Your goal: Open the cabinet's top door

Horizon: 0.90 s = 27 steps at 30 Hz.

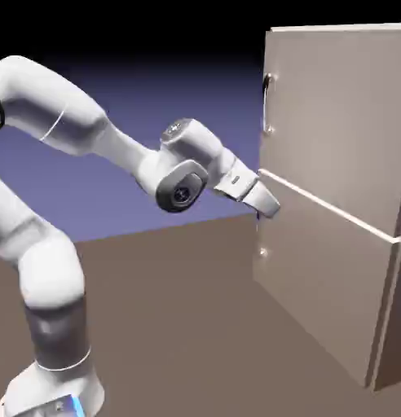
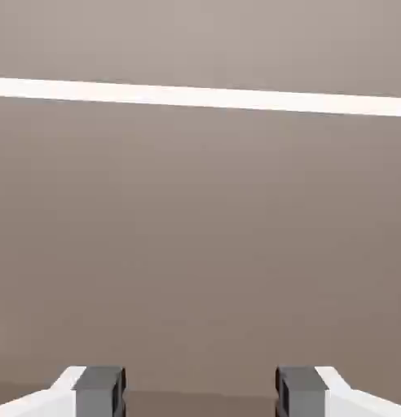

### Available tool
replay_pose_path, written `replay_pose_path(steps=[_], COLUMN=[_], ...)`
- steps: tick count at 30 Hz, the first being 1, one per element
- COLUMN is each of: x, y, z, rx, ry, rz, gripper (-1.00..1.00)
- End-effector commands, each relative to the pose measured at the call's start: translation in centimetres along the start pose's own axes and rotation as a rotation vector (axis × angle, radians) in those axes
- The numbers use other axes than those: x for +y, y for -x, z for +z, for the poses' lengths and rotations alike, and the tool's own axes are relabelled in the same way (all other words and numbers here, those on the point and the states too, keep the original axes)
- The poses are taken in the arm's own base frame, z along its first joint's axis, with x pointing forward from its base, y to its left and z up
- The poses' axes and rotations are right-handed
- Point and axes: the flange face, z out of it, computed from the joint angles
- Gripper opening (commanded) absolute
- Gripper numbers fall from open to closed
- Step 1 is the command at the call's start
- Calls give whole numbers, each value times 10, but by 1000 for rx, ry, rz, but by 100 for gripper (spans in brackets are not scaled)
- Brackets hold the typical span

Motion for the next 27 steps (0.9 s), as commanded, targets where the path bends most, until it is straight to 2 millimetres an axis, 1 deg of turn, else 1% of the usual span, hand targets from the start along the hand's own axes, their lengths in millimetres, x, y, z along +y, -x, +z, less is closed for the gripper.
replay_pose_path(steps=[1,8,14,20,27], x=[-4,-28,-48,-69,-94], y=[-7,-44,-65,-76,-76], z=[-5,-40,-71,-97,-120], rx=[18,139,239,331,426], ry=[-12,-97,-167,-232,-301], rz=[5,36,54,64,69], gripper=[0,0,0,0,0])
